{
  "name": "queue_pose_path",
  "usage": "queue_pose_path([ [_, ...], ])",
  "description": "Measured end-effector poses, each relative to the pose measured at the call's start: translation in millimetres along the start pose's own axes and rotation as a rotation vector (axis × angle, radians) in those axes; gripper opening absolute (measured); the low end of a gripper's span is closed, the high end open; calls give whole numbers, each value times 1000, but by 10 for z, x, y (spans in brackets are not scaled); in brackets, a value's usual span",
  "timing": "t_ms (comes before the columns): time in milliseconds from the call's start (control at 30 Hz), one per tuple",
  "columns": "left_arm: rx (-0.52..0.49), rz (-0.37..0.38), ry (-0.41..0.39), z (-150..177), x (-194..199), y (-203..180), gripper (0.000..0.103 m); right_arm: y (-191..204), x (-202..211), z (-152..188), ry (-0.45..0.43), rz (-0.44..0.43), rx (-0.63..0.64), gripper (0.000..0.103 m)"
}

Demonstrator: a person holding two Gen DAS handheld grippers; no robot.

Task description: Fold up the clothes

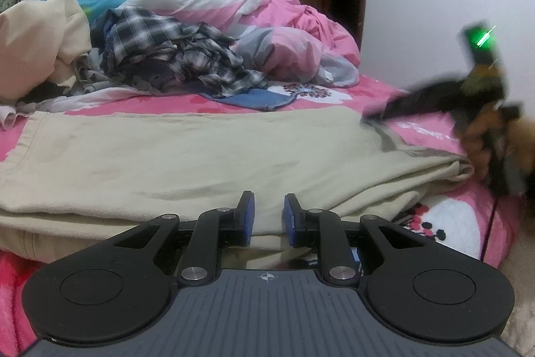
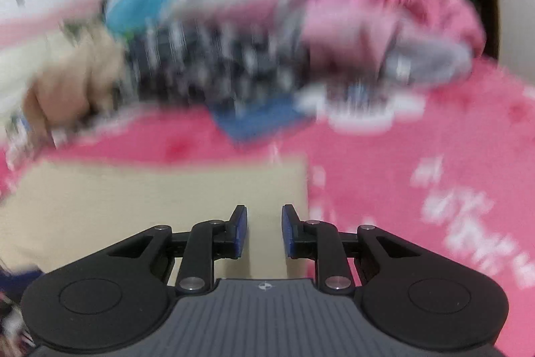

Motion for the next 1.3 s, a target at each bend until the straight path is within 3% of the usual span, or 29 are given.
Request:
queue_pose_path([
  [100, -1, 4, -5, 1, 9, 6, 20, -48, -29, -51, 18, -17, -41, 22],
  [167, 8, 8, -12, 9, 9, 17, 20, 18, 75, -209, -12, 15, -12, 23],
  [267, 8, 13, -21, 18, 20, 19, 20, 182, 129, -421, -52, -31, 32, 24],
  [367, 10, 15, -30, 28, 29, 10, 20, 305, -68, -489, -37, -53, 86, 24],
  [467, 21, 18, -38, 35, 31, 14, 20, 194, -484, -358, 40, -50, 65, 21],
  [533, 26, 22, -39, 32, 30, 21, 20, 92, -596, -307, 40, -84, -3, 20],
  [700, 42, 35, -47, 42, 28, 45, 20, 139, -209, -421, -19, -10, -6, 23],
  [833, 71, 44, -46, 45, 31, 63, 20, 313, 365, -421, -86, -83, -32, 24],
  [967, 92, 45, -31, 24, 25, 73, 20, 367, 587, -46, -58, -104, -61, 24],
  [1067, 139, 62, -8, -16, 29, 119, 21, 233, 341, 471, 42, -20, -31, 24],
  [1167, 150, 52, 12, -124, 102, 166, 30, 297, 398, 496, -16, 0, 18, 26],
  [1233, 132, 19, -12, -251, 200, 232, 48, 341, 379, 481, 4, -1, 37, 37],
  [1300, 147, -30, -38, -376, 294, 356, 54, 381, 362, 467, 22, -2, 53, 41],
])
Point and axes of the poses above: each gripper's, at about its wrist camera, not at the fingertips, and x roughly against the way its jaws point, y to its left, z to its underside, the point moved 9 cm from there along -x, roughly the way its jaws point, and after that the axes turned 13 degrees about -x, right-handed, at the moved point
